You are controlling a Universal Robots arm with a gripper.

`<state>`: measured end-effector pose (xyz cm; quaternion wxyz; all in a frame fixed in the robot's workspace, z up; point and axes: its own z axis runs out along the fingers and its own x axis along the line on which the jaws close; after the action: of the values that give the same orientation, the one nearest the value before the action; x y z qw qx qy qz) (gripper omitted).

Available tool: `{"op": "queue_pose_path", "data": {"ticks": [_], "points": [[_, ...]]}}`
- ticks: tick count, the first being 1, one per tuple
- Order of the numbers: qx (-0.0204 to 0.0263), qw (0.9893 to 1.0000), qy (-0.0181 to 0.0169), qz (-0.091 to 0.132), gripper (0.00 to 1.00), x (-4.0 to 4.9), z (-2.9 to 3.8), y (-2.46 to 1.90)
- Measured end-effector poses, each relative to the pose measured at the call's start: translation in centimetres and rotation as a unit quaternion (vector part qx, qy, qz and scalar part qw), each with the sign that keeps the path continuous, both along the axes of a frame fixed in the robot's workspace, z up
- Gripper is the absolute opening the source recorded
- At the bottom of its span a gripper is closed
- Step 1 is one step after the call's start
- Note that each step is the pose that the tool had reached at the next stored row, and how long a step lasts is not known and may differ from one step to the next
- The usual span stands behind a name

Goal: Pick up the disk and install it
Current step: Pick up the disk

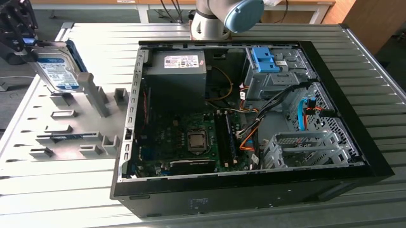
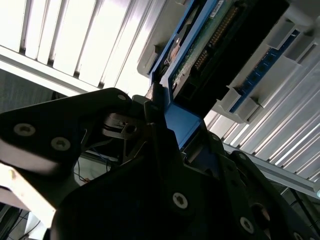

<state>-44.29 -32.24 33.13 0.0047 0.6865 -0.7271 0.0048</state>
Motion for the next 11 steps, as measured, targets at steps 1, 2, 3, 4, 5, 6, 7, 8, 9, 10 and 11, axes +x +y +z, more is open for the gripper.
{"op": "queue_pose_path", "data": {"ticks": [1,2,3,4,5,6,7,8,9,10,11], "points": [[0.0000,1.0000,0.0000,0.000,0.37,0.00,0.14,0.00],[0.0000,1.0000,0.0000,0.000,0.37,0.00,0.27,0.00],[0.0000,1.0000,0.0000,0.000,0.37,0.00,0.37,0.00],[0.0000,1.0000,0.0000,0.000,0.37,0.00,0.46,0.00],[0.0000,1.0000,-0.0001,0.000,0.37,0.00,0.48,0.00],[0.0000,1.0000,-0.0001,0.000,0.37,0.00,0.48,0.00],[0.0001,1.0000,-0.0002,0.000,0.37,0.00,0.47,0.00],[0.0000,1.0000,-0.0001,0.000,0.37,0.00,0.48,0.00],[0.0000,1.0000,-0.0001,0.000,0.37,0.00,0.49,0.00],[0.0000,1.0000,0.0000,0.000,0.37,0.00,0.50,0.00],[0.0000,1.0000,0.0000,0.000,0.37,0.00,0.50,0.00]]}}
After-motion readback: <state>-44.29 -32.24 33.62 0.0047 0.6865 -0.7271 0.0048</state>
